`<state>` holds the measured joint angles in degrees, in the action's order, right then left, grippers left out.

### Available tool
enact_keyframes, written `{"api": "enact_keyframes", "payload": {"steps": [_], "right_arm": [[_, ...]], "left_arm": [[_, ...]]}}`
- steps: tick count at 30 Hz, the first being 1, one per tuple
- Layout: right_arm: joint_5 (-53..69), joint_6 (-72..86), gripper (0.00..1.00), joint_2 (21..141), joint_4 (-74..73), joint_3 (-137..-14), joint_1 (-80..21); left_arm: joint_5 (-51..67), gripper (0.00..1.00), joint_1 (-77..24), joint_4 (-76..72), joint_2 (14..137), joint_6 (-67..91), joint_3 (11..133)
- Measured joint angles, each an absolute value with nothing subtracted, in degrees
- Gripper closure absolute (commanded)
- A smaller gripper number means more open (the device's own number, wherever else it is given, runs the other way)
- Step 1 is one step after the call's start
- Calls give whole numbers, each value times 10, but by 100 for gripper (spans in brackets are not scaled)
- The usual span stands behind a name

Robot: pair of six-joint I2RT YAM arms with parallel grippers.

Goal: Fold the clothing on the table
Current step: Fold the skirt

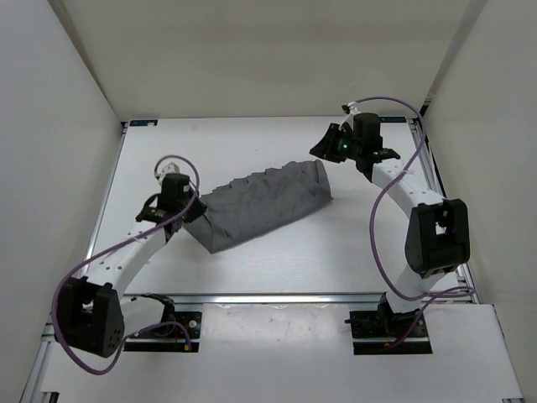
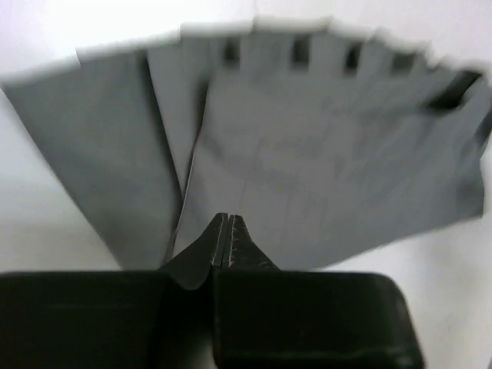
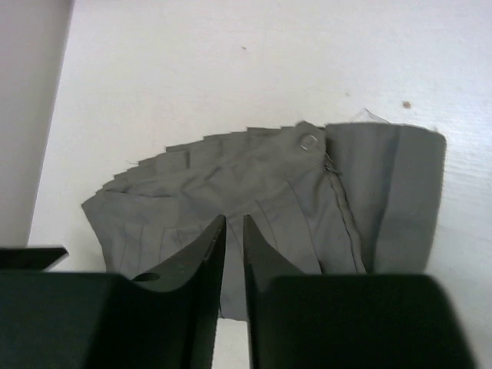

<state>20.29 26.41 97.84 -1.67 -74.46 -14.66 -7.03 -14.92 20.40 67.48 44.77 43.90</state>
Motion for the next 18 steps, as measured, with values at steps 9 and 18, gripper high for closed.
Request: {"api": "enact_keyframes", "payload": {"steps": [9, 18], "right_arm": [[192, 230, 100, 1183, -236, -944, -143], [164, 194, 100, 1312, -433, -1051, -161]], "left_arm": [[-51, 100, -235, 191, 802, 454, 388], [-90, 100, -258, 234, 946, 405, 520]]}}
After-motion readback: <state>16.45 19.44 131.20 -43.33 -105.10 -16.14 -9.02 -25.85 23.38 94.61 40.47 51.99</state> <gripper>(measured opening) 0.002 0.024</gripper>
